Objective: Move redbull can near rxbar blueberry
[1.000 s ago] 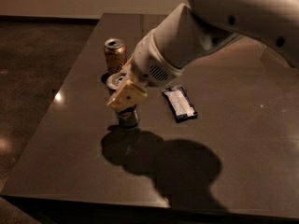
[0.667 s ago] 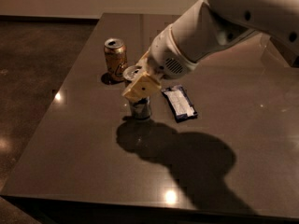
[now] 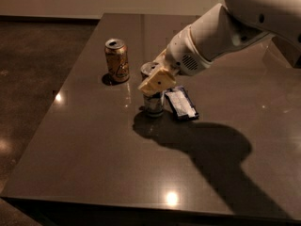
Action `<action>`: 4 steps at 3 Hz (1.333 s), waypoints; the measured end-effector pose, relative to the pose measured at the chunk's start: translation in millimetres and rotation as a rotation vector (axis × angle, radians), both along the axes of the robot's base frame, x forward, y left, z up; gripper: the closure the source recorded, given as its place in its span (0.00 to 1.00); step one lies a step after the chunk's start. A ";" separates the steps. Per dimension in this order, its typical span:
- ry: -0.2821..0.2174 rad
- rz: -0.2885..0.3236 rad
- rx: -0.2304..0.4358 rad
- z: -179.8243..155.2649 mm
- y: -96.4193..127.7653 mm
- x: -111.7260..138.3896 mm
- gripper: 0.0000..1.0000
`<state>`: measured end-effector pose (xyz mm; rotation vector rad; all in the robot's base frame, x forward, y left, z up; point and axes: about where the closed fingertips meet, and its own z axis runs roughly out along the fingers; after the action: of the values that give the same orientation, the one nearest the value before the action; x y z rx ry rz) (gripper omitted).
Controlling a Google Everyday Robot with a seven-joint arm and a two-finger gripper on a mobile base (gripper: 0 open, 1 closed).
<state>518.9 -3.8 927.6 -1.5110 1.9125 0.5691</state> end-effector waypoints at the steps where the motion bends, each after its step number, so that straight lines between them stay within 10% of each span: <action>1: -0.004 -0.039 0.013 -3.8 -11.1 10.0 0.87; 4: -0.016 -0.061 0.023 -13.0 -22.6 15.2 0.16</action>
Offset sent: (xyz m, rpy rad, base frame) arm 0.0248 -0.0309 -0.0156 0.0243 -0.0156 -0.0926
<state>534.1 -26.4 914.6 -1.4340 1.9257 0.5484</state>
